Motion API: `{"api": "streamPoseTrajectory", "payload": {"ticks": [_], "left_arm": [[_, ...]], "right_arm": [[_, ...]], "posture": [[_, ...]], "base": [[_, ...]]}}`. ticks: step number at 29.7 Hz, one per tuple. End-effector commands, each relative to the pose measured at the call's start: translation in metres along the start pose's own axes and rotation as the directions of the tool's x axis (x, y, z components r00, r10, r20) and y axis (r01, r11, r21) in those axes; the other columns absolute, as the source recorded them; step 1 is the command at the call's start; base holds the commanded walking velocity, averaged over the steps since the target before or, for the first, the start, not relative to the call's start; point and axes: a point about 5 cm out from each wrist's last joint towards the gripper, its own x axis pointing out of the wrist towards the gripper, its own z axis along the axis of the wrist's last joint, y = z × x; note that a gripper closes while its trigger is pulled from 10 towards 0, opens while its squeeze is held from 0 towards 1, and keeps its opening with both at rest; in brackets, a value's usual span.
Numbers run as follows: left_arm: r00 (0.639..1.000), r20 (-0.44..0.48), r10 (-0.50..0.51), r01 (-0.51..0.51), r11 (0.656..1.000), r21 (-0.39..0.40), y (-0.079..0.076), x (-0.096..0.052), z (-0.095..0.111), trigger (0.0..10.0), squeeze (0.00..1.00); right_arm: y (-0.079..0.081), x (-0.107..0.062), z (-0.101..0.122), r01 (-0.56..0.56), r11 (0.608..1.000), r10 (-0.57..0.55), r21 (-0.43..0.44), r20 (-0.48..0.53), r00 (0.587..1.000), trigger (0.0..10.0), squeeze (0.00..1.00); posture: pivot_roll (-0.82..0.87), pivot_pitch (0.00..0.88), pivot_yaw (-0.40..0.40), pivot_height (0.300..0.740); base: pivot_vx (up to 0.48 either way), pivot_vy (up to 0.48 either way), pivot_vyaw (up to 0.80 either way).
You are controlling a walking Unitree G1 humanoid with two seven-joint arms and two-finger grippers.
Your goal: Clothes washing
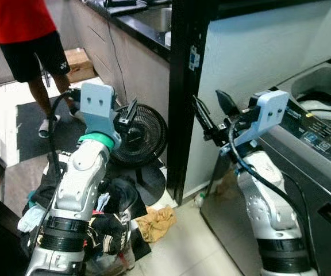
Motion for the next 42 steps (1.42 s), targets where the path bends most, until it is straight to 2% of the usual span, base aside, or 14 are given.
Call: {"api": "streamPoseTrajectory", "payload": {"ticks": [1, 4, 10, 12, 15, 16, 17, 18, 19, 20, 22, 25, 29, 42], "left_arm": [[1.0, -0.016, 0.02, -0.019, 1.0, 0.015, 0.006, -0.003, -0.004, 10.0, 0.0], [1.0, -0.017, 0.019, -0.019, 1.0, 0.015, 0.006, -0.003, -0.004, 10.0, 0.0], [0.995, -0.096, 0.034, -0.03, 0.998, 0.049, 0.008, -0.013, -0.027, 10.0, 0.0], [0.982, -0.18, 0.062, -0.05, 0.996, 0.069, 0.014, -0.026, -0.054, 10.0, 0.0], [0.963, -0.258, 0.085, -0.063, 0.994, 0.09, 0.018, -0.04, -0.078, 10.0, 0.0], [0.963, -0.258, 0.085, -0.063, 0.994, 0.09, 0.018, -0.04, -0.078, 10.0, 0.0], [0.945, -0.313, 0.094, -0.068, 0.993, 0.094, 0.019, -0.05, -0.094, 10.0, 0.0], [0.945, -0.313, 0.094, -0.068, 0.993, 0.094, 0.019, -0.05, -0.094, 10.0, 0.0], [0.928, -0.361, 0.096, -0.061, 0.992, 0.106, 0.017, -0.06, -0.109, 10.0, 0.0], [0.928, -0.361, 0.096, -0.061, 0.992, 0.106, 0.017, -0.06, -0.109, 10.0, 0.0], [0.894, -0.436, 0.102, -0.054, 0.991, 0.121, 0.014, -0.078, -0.132, 10.0, 0.0], [0.875, -0.472, 0.108, -0.057, 0.991, 0.121, 0.01, -0.088, -0.143, 10.0, 0.0], [0.877, -0.47, 0.104, -0.056, 0.992, 0.115, 0.008, -0.089, -0.143, 10.0, 0.0], [0.903, -0.413, 0.119, -0.07, 0.989, 0.132, 0.01, -0.076, -0.136, 10.0, 0.0]], "right_arm": [[0.006, 0.0, -0.003, -0.018, 1.0, 0.018, 0.019, -0.009, 1.0, 10.0, 0.0], [0.006, -0.001, -0.004, -0.018, 1.0, 0.018, 0.019, -0.011, 1.0, 10.0, 0.0], [-0.013, -0.02, -0.033, 0.059, 0.998, -0.062, -0.027, -0.13, 0.99, 10.0, 0.0], [-0.031, -0.051, -0.066, 0.139, 0.989, -0.145, -0.041, -0.27, 0.952, 10.0, 0.0], [-0.043, -0.082, -0.093, 0.193, 0.98, -0.196, -0.047, -0.391, 0.899, 10.0, 0.0], [-0.043, -0.082, -0.093, 0.193, 0.98, -0.196, -0.047, -0.391, 0.899, 10.0, 0.0], [-0.046, -0.104, -0.109, 0.212, 0.976, -0.212, -0.053, -0.468, 0.858, 10.0, 0.0], [-0.046, -0.104, -0.109, 0.212, 0.976, -0.212, -0.053, -0.468, 0.858, 10.0, 0.0], [-0.047, -0.124, -0.123, 0.226, 0.972, -0.225, -0.065, -0.535, 0.814, 10.0, 0.0], [-0.047, -0.124, -0.123, 0.226, 0.972, -0.225, -0.065, -0.535, 0.814, 10.0, 0.0], [-0.046, -0.154, -0.141, 0.245, 0.967, -0.237, -0.073, -0.621, 0.747, 10.0, 0.0], [-0.044, -0.17, -0.15, 0.258, 0.963, -0.243, -0.077, -0.659, 0.711, 10.0, 0.0], [-0.042, -0.17, -0.152, 0.256, 0.964, -0.24, -0.073, -0.657, 0.715, 10.0, 0.0], [-0.034, -0.125, -0.147, 0.2, 0.979, -0.186, -0.035, -0.553, 0.812, 10.0, 0.0]], "posture": [[0.0, 0.005, 0.05, 0.74], [0.0, 0.005, 0.05, 0.74], [0.0, 0.004, 0.051, 0.74], [0.0, 0.003, 0.051, 0.74], [-0.01, 0.004, 0.05, 0.74], [-0.01, 0.004, 0.05, 0.74], [-0.01, 0.004, 0.049, 0.74], [-0.01, 0.004, 0.049, 0.74], [-0.01, 0.002, 0.051, 0.74], [-0.01, 0.002, 0.051, 0.74], [-0.02, 0.003, 0.052, 0.74], [-0.02, 0.003, 0.052, 0.74], [-0.02, 0.003, 0.054, 0.74], [0.0, 0.001, 0.054, 0.74]], "base": [[0.0, 0.0, 0.74], [0.0, 0.0, 0.74], [0.0, 0.0, 0.74], [0.0, 0.0, 0.73], [0.0, 0.0, 0.72], [0.0, 0.0, 0.7], [0.0, 0.0, 0.69], [0.0, 0.0, 0.69], [0.0, 0.0, 0.69], [0.0, 0.0, 0.69], [0.0, 0.0, 0.69], [0.0, 0.0, 0.69], [0.0, 0.0, 0.69], [0.0, 0.0, 0.68]]}}
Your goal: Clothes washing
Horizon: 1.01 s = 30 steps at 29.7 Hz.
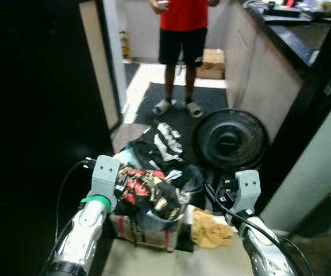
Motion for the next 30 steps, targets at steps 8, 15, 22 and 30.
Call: {"api": "streamPoseTrajectory", "payload": {"ticks": [8, 15, 22, 30], "left_arm": [[1.0, 0.024, 0.02, -0.021, 1.0, 0.012, 0.0, 0.003, 0.003, 10.0, 0.0], [1.0, 0.028, 0.013, -0.014, 1.0, 0.014, -0.001, 0.004, 0.003, 10.0, 0.0], [0.999, 0.032, 0.01, -0.011, 1.0, 0.015, -0.002, 0.005, 0.004, 10.0, 0.0], [1.0, 0.028, 0.012, -0.013, 1.0, 0.017, -0.003, 0.006, 0.003, 10.0, 0.0]], "right_arm": [[0.011, 0.008, 0.009, -0.021, 1.0, 0.02, 0.02, 0.054, 0.998, 10.0, 0.0], [0.014, 0.01, 0.009, -0.032, 0.999, 0.031, 0.014, 0.063, 0.998, 10.0, 0.0], [0.013, 0.008, 0.006, -0.029, 1.0, 0.029, 0.006, 0.055, 0.998, 10.0, 0.0], [0.012, 0.009, 0.007, -0.031, 1.0, 0.03, 0.004, 0.057, 0.998, 10.0, 0.0]], "posture": [[0.0, 0.002, 0.054, 0.74], [0.0, 0.004, 0.06, 0.74], [0.0, 0.006, 0.06, 0.74], [0.0, 0.007, 0.059, 0.74]], "base": [[0.288, 0.0, 0.0], [0.461, 0.0, 0.0], [0.459, 0.0, 0.0], [0.398, 0.0, 0.0]]}}
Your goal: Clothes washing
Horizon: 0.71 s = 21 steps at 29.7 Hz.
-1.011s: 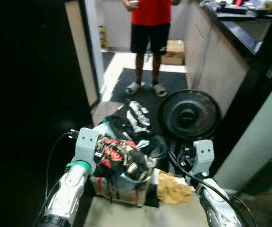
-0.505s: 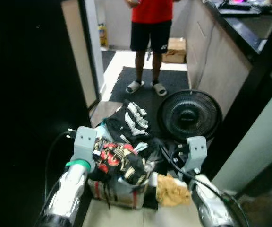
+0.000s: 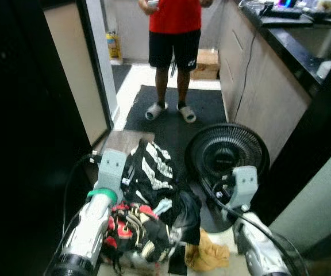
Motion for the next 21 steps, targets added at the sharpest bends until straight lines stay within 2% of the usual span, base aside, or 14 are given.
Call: {"api": "streamPoseTrajectory", "payload": {"ticks": [1, 21], "left_arm": [[0.999, -0.031, 0.012, -0.011, 1.0, 0.014, 0.0046, -0.0031, -0.0088, 10.0, 0.0], [0.999, -0.04, 0.001, -0.001, 1.0, 0.006, 0.0028, -0.0041, -0.0111, 10.0, 0.0]], "right_arm": [[0.0082, -0.0002, -0.0059, -0.022, 1.0, 0.022, 0.011, -0.015, 1.0, 10.0, 0.0], [0.0096, 0.001, -0.0052, -0.033, 0.999, 0.033, 0.008, -0.009, 0.999, 10.0, 0.0]], "posture": [[0.0, 0.007, 0.059, 0.74], [0.0, 0.009, 0.06, 0.74]], "base": [[0.356, 0.0, 0.0], [0.018, 0.0, 0.0]]}}
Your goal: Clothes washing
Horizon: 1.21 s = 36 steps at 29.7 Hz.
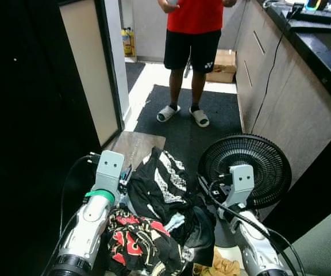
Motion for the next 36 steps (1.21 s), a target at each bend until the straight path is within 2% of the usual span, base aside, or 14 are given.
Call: {"api": "streamPoseTrajectory", "payload": {"ticks": [1, 11, 15, 19, 25, 28, 31, 32, 33, 36], "left_arm": [[1.0, -0.03, -0.009, 0.009, 1.0, -0.008, -0.002, -0.003, -0.009, 10.0, 0.0], [0.999, -0.044, -0.028, 0.028, 1.0, -0.01, -0.004, -0.004, -0.012, 10.0, 0.0], [0.996, -0.062, -0.062, 0.06, 0.998, -0.029, -0.009, -0.005, -0.013, 10.0, 0.0], [0.995, -0.07, -0.078, 0.075, 0.997, -0.035, -0.01, -0.006, -0.015, 10.0, 0.0], [0.996, -0.073, -0.051, 0.048, 0.998, -0.043, -0.005, -0.008, -0.016, 10.0, 0.0], [0.998, -0.058, 0.009, -0.012, 0.998, -0.06, -0.001, -0.009, -0.015, 10.0, 0.0], [0.997, -0.061, 0.049, -0.053, 0.996, -0.067, 0.003, -0.01, -0.016, 10.0, 0.0], [0.996, -0.063, 0.061, -0.066, 0.996, -0.068, 0.005, -0.01, -0.017, 10.0, 0.0], [0.995, -0.065, 0.069, -0.074, 0.995, -0.07, 0.007, -0.009, -0.017, 10.0, 0.0], [0.996, -0.065, 0.066, -0.071, 0.995, -0.066, 0.008, -0.009, -0.017, 10.0, 0.0]], "right_arm": [[-0.001, -0.004, -0.006, -0.001, 1.0, 0.001, -0.005, -0.021, 1.0, 10.0, 0.0], [-0.002, -0.003, -0.002, 0.009, 1.0, -0.009, -0.029, -0.007, 1.0, 10.0, 0.0], [-0.007, 0.0, 0.003, 0.059, 0.998, -0.058, -0.039, 0.013, 0.998, 10.0, 0.0], [-0.008, 0.006, 0.008, 0.059, 0.992, -0.058, -0.108, 0.014, 0.998, 10.0, 0.0], [-0.004, 0.013, 0.009, 0.001, 0.988, -0.004, -0.156, -0.019, 1.0, 10.0, 0.0], [0.002, 0.019, 0.01, -0.06, 0.984, 0.054, -0.168, -0.04, 0.998, 10.0, 0.0], [0.007, 0.022, 0.011, -0.096, 0.981, 0.09, -0.167, -0.047, 0.995, 10.0, 0.0], [0.009, 0.023, 0.012, -0.116, 0.98, 0.109, -0.162, -0.05, 0.993, 10.0, 0.0], [0.013, 0.024, 0.013, -0.173, 0.978, 0.167, -0.115, -0.06, 0.984, 10.0, 0.0], [0.012, 0.022, 0.01, -0.195, 0.977, 0.188, -0.088, -0.08, 0.979, 10.0, 0.0]], "posture": [[0.0, 0.009, 0.06, 0.74], [0.0, 0.009, 0.057, 0.74], [0.0, 0.009, 0.057, 0.74], [0.0, 0.025, 0.049, 0.74], [0.04, 0.06, -0.016, 0.74], [0.05, 0.077, -0.062, 0.74], [0.05, 0.079, -0.071, 0.74], [0.05, 0.079, -0.071, 0.74], [0.04, 0.085, -0.064, 0.74], [0.04, 0.092, -0.049, 0.74]], "base": [[0.0, 0.0, 0.0], [0.0, 0.0, 0.0], [0.0, 0.0, 0.0], [0.0, 0.0, 0.0], [0.0, 0.0, 0.0], [0.0, 0.0, 0.0], [0.0, 0.0, 0.0], [0.0, 0.0, 0.0], [0.0, 0.0, 0.0], [0.0, 0.0, 0.0]]}}
